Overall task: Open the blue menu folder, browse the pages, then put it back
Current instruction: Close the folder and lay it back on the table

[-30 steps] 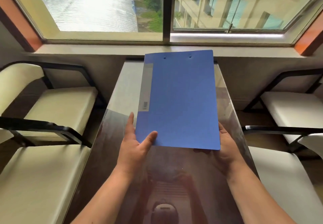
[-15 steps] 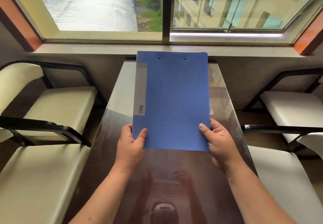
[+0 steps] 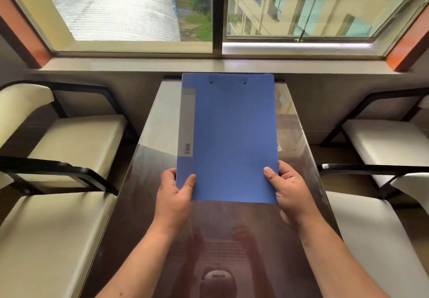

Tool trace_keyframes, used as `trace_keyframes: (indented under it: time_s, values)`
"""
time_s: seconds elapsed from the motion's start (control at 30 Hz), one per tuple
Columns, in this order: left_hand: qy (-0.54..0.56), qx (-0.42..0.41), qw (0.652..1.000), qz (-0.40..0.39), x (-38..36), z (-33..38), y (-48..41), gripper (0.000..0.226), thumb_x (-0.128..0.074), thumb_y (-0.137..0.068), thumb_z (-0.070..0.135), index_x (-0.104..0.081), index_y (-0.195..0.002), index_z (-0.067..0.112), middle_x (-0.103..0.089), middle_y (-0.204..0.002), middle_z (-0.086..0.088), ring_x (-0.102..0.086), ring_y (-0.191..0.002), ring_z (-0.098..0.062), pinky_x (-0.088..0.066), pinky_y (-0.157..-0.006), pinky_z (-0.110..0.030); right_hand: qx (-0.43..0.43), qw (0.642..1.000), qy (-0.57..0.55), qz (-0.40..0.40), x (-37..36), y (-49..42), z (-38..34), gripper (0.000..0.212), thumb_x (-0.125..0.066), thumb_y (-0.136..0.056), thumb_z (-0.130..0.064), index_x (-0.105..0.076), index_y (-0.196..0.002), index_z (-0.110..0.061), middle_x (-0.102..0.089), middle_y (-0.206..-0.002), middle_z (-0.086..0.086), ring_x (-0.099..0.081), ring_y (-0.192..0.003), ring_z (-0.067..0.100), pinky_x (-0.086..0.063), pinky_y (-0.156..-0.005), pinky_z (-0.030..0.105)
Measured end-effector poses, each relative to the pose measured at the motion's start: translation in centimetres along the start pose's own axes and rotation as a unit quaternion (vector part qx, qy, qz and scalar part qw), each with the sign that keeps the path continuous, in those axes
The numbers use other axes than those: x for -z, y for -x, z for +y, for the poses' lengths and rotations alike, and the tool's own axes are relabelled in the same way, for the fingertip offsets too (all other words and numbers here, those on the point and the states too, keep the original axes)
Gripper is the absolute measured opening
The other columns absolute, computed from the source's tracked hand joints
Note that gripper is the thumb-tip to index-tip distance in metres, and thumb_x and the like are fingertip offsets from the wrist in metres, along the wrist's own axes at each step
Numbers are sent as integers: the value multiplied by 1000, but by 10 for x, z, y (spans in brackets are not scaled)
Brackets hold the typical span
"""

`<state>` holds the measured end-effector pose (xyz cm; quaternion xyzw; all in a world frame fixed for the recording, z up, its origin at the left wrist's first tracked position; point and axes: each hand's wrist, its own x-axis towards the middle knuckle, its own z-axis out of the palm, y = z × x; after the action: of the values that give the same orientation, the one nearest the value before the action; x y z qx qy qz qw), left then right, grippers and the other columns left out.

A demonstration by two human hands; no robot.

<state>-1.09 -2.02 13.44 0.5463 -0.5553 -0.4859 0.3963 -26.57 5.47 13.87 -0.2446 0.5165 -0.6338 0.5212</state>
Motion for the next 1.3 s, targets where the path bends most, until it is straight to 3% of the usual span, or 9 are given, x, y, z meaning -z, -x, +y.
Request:
trace_keyframes:
  time_s: [0.13,0.33,0.43,0.5,0.67,0.8,0.93,1.07,1.3]
  values:
    - [1,15,1000,-18,3,-6,3,19,-69,-99,30,-54,-111,27,-72,-110,6,-74,-91,-2,-64,-77,-31,-2,1000,22,-4,7,2,6,25,-58,-107,-13,-76,-123,-21,-79,-125,12,-76,-113,32,-65,-83,38]
    - [-102,114,984,-87,23,-42,24,25,-84,-88,31,-64,-101,22,-78,-100,1,-77,-87,-16,-64,-79,-40,-56,990,126,27,32,31,43,25,-64,-103,-4,-79,-110,-23,-83,-115,7,-80,-102,26,-65,-77,32]
    - [-157,163,968,-108,34,-74,48,28,-87,-83,36,-66,-96,23,-79,-95,5,-76,-77,-8,-63,-70,-31,-102,975,198,25,48,54,78,21,-69,-99,-2,-76,-109,-19,-83,-113,6,-80,-102,27,-65,-88,45]
    - [-193,186,956,-118,37,-97,68,29,-88,-81,38,-66,-94,24,-78,-92,6,-76,-80,-11,-62,-71,-33,-137,961,239,25,58,72,101,18,-72,-97,-3,-75,-107,-18,-84,-108,4,-80,-100,27,-63,-92,53]
    - [-256,239,924,-154,45,-146,119,31,-85,-81,46,-62,-94,29,-75,-93,9,-73,-79,-7,-55,-61,-26,-211,913,350,22,72,119,145,11,-79,-91,-14,-75,-97,-23,-84,-91,-10,-80,-85,15,-65,-81,45]
    - [-303,263,899,-177,49,-172,148,34,-83,-82,52,-58,-95,32,-72,-96,12,-70,-83,-8,-56,-63,-30,-232,865,445,6,75,142,168,10,-78,-89,-25,-69,-89,-24,-75,-78,-2,-72,-70,22,-56,-60,37]
    - [-327,278,883,-187,50,-187,168,35,-81,-82,54,-55,-95,35,-69,-98,15,-70,-82,-9,-60,-61,-30,-250,840,481,-1,77,158,188,14,-78,-88,-30,-65,-86,-24,-69,-76,-2,-68,-68,22,-58,-59,39]
    - [-361,277,867,-206,49,-194,179,36,-79,-82,57,-52,-94,36,-65,-96,17,-69,-79,-8,-53,-55,-22,-269,817,510,-8,80,169,201,18,-78,-89,-32,-62,-83,-25,-67,-74,-3,-66,-65,19,-59,-58,38]
    - [-437,265,830,-221,45,-203,185,45,-78,-75,68,-50,-90,35,-63,-90,17,-66,-72,-9,-50,-52,-23,-283,774,566,-12,81,173,211,31,-76,-89,-38,-53,-77,-22,-64,-74,-3,-61,-65,14,-41,-50,30]
